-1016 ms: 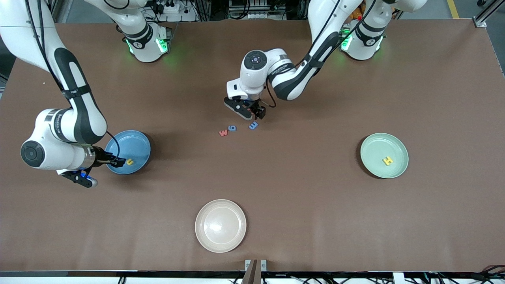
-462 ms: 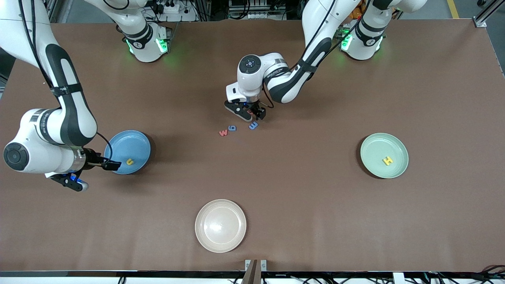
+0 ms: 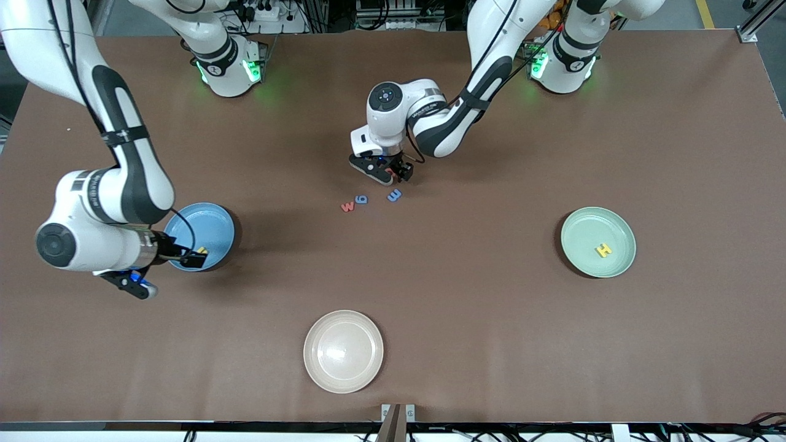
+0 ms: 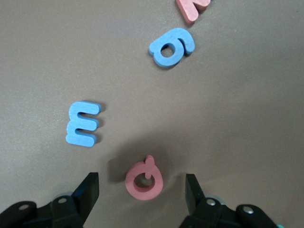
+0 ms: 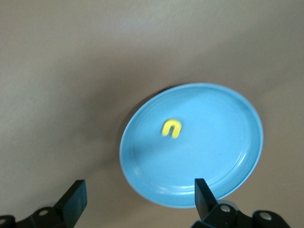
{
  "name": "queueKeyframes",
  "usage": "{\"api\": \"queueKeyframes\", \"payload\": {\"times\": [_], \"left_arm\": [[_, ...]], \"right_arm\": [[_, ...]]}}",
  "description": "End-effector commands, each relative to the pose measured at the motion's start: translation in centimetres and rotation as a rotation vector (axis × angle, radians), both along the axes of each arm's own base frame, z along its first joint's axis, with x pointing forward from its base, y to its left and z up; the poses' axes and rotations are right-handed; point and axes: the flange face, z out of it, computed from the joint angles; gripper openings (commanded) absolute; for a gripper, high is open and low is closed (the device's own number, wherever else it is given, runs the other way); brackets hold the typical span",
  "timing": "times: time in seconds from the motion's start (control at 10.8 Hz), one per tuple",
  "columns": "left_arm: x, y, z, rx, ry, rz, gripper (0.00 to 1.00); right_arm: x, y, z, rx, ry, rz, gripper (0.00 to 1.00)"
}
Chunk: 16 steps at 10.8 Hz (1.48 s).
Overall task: Sort upper and lower case letters into plates
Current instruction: 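Grasp the pink Q with the left gripper while the right gripper returns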
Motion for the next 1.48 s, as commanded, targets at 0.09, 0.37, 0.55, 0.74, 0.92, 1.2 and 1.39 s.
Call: {"api": "queueKeyframes", "payload": {"times": [0.09, 0.37, 0.55, 0.74, 0.92, 1.2, 1.39], "left_arm": [[-0.3, -0.2, -0.4, 0.016, -0.013, 0.009, 0.77], [-0.6, -0.4, -0.8, 0.018, -0.008, 0.004, 0.73], [-0.6, -0.4, -0.9, 0.018, -0.008, 0.004, 0.64], [-0.4, -0.4, -0.9, 0.018, -0.008, 0.004, 0.48], [0.0, 0.1, -1.0, 0.022, -0.01, 0.015, 0.12], [2.9, 2.3, 1.1, 0.07, -0.028, 0.068, 0.0], [6.7, 5.7, 6.3, 0.136, -0.048, 0.131, 0.0]], "right_arm": [[-0.2, 4.4, 0.5, 0.024, 0.036, -0.196, 1.0], [-0.5, 8.9, 0.3, -0.007, 0.032, -0.285, 1.0], [-0.6, 10.2, -0.2, -0.013, 0.031, -0.308, 1.0], [-1.0, 12.4, -0.3, 0.026, 0.05, -0.342, 1.0], [-1.2, 15.3, -1.6, 0.009, 0.032, -0.403, 1.0], [-2.1, 20.2, -2.7, -0.029, 0.015, -0.524, 1.0], [-2.8, 22.4, -2.6, -0.056, 0.019, -0.616, 1.0]]}}
